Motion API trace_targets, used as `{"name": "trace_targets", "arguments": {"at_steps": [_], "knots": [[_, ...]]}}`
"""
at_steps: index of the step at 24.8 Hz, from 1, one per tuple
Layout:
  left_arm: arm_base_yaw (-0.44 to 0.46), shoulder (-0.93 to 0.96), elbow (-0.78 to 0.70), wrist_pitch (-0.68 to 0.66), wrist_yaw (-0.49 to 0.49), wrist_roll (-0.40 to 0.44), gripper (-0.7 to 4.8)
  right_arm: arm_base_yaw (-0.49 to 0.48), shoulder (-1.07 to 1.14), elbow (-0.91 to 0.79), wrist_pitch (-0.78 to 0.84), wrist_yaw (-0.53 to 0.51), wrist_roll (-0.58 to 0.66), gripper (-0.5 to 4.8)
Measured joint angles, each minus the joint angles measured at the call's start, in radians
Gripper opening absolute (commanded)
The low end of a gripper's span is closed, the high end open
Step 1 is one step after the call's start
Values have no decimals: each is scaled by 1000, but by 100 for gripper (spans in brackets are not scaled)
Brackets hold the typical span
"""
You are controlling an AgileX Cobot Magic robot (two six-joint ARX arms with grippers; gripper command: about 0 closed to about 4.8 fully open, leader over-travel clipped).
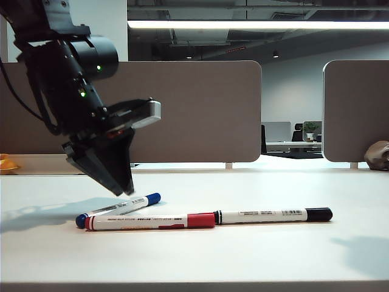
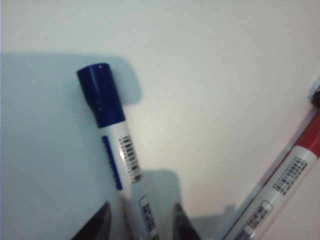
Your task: Pick up the markers one by one and line them up horizontally in a straight line on the table.
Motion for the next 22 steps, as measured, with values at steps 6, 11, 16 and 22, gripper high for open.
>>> {"name": "trace_targets", "arguments": {"at_steps": [6, 11, 16, 22], "knots": [[-8, 34, 0, -2, -4, 0, 160, 0, -12, 0, 0, 0, 6, -7], [-8, 44, 2, 0, -63, 1, 149, 0, -19, 0, 0, 0, 10, -7], [-8, 55, 2, 0, -70, 1, 146, 0, -21, 0, 0, -1, 13, -7], [-8, 60, 6, -1, -102, 10, 80, 0, -21, 0, 0, 0, 13, -7]]}}
